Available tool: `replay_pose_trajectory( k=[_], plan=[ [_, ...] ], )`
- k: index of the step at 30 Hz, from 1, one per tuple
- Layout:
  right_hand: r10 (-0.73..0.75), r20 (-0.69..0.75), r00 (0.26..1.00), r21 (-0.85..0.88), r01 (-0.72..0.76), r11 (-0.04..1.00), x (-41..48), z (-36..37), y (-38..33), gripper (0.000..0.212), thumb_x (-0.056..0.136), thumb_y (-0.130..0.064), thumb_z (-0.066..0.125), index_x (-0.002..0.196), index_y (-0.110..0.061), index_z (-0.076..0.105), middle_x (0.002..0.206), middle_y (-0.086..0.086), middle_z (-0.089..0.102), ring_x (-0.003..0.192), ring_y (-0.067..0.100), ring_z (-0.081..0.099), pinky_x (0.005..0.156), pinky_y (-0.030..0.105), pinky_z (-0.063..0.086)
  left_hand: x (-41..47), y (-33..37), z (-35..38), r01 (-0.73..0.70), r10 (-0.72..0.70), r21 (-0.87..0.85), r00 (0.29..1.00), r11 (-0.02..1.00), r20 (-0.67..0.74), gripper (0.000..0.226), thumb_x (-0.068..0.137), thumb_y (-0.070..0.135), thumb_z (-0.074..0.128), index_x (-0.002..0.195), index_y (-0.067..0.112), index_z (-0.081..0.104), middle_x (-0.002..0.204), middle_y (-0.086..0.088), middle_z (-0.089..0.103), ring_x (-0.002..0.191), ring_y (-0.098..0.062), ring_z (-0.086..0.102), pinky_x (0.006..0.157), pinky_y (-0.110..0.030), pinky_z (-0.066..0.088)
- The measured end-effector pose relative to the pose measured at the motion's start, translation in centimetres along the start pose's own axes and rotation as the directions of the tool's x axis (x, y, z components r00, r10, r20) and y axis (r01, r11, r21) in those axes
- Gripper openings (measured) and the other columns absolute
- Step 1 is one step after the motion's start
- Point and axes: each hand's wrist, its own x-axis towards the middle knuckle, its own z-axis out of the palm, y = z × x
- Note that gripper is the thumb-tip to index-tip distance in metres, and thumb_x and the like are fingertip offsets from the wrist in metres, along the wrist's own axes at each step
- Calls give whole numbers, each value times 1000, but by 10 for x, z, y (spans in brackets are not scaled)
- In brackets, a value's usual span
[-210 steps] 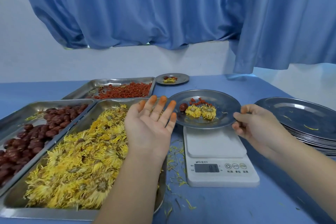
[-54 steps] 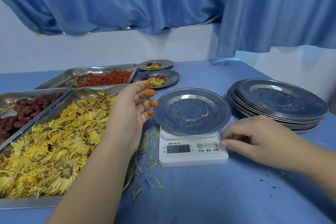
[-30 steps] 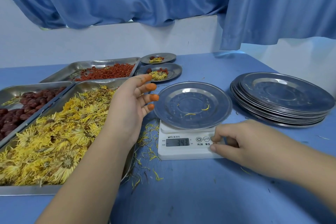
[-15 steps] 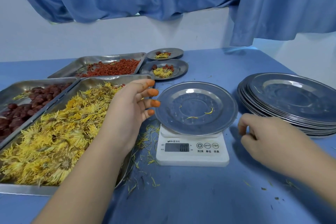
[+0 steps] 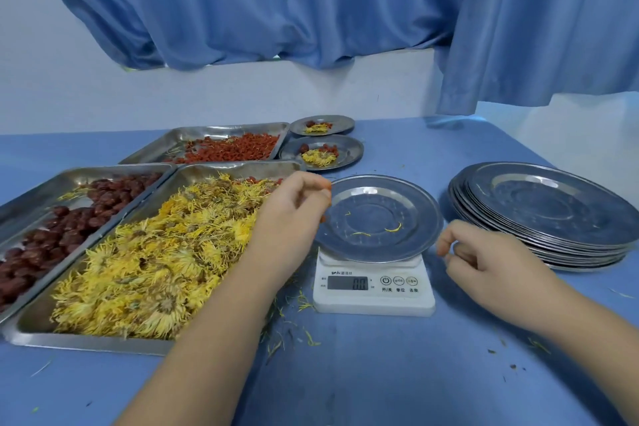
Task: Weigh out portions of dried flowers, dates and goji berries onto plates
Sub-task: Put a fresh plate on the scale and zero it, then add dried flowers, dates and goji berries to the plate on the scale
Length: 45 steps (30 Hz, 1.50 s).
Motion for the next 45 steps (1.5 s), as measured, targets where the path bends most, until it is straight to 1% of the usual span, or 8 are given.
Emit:
replay_pose_trajectory(
  k=[5,9,15,26,33,38,42,45],
  plan=[
    [1,-247,969,207,52,977,10,1,-28,27,80,-7,56,72,-32,52,45,-10,43,46,8,40,46,16,34,-8,4,3,-141,131,100,986,985,98,20,88,42,43,89,36,62,87,13,63,79,-3,59,71,-17,45],
    [74,-369,927,347,63,936,32,14,-68,21,78,-6,54,72,-26,55,46,-8,42,46,9,36,48,26,34,-13,5,7,-297,267,209,950,932,162,30,92,41,40,98,26,65,95,15,61,92,-1,56,80,-22,47],
    [-146,-309,940,26,162,986,11,46,-76,20,79,-7,63,80,-26,57,60,-21,51,46,9,37,48,32,37,-4,8,-26,-432,385,461,901,775,198,17,89,42,47,97,35,60,94,19,56,86,3,52,74,-18,44],
    [-209,-204,956,62,225,972,8,49,-75,21,81,-10,61,77,-29,51,55,-14,47,55,10,43,49,32,38,74,-4,-165,43,-62,628,998,777,7,22,99,39,47,91,32,66,87,5,69,78,-23,65,59,-35,50],
    [-232,-234,944,43,249,968,7,43,-75,23,79,-9,64,77,-29,52,54,-13,46,54,7,43,47,28,35,98,-22,-173,37,-405,869,894,493,192,33,90,42,63,120,28,60,114,10,59,108,-12,55,95,-31,40],
    [-225,-260,939,45,244,969,6,40,-74,23,80,-8,65,77,-29,56,51,-12,43,52,9,42,45,26,32,99,-29,-165,-19,-385,914,903,405,190,26,86,24,71,111,26,64,109,6,66,97,-10,61,83,-25,45],
    [-212,-267,940,57,235,970,6,37,-72,20,81,-10,62,77,-29,57,52,-9,44,54,12,44,47,27,34,98,-27,-171,41,-309,835,938,548,157,19,87,15,69,102,28,66,86,6,72,69,1,66,59,-15,42],
    [-208,-282,937,79,238,968,7,36,-71,22,81,-9,62,77,-30,57,53,-1,46,53,16,46,49,33,40,97,-17,-177,33,-263,790,951,612,164,16,90,17,66,101,29,67,92,0,72,82,-14,69,73,-28,52]
  ],
)
